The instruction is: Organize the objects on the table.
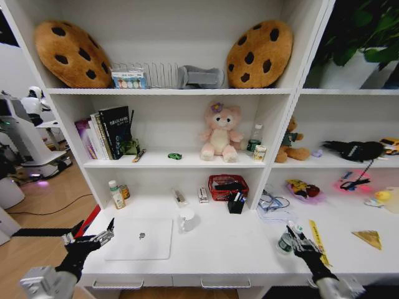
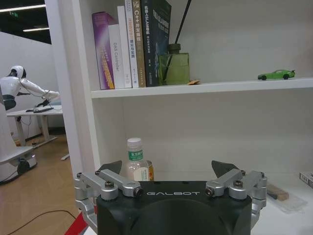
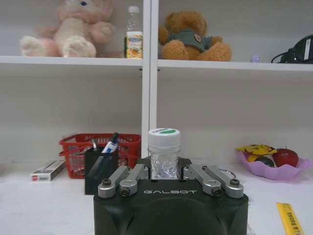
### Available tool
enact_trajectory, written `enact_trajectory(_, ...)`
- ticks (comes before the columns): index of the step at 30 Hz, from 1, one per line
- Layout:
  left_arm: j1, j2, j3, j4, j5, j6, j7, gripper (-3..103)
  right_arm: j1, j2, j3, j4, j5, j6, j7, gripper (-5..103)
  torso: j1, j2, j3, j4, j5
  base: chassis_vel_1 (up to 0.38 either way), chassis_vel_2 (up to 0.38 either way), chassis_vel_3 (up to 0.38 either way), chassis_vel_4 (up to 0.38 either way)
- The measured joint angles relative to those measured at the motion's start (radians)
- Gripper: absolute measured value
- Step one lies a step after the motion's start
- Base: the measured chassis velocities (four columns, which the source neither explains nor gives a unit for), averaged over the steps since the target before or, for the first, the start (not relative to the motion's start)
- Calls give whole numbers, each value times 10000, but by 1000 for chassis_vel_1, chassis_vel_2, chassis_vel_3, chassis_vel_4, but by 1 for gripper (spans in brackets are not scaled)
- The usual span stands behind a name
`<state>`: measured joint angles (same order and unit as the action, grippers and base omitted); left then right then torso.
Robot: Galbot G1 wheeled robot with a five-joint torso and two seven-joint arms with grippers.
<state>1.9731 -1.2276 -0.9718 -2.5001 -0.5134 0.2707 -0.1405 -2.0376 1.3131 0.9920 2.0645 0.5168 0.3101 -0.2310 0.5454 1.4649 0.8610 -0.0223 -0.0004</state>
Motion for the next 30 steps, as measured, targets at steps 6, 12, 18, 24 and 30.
enact_trajectory(6,0,0,0,1,0,0,1,100,-2348,1000,-640,181,-2203,3496,-8,26,-1,1,-1,3,-2,0,0,0,0)
enact_trajectory(12,0,0,0,1,0,0,0,100,-2916,1671,-2108,-1908,-4272,5068,375,26,-1,1,0,-1,4,0,0,0,0)
enact_trajectory(18,0,0,0,1,0,0,2,100,-2581,1604,-2376,-3254,-4747,5076,339,26,-1,1,0,3,4,0,0,0,0)
enact_trajectory(24,0,0,0,1,0,0,2,100,-1544,1233,-2330,-5359,-4804,5024,260,26,0,-1,1,2,3,0,0,0,0)
enact_trajectory(30,0,0,0,1,0,0,0,100,654,656,-2097,-8840,-4630,4946,351,26,2,-1,1,5,5,0,0,0,0)
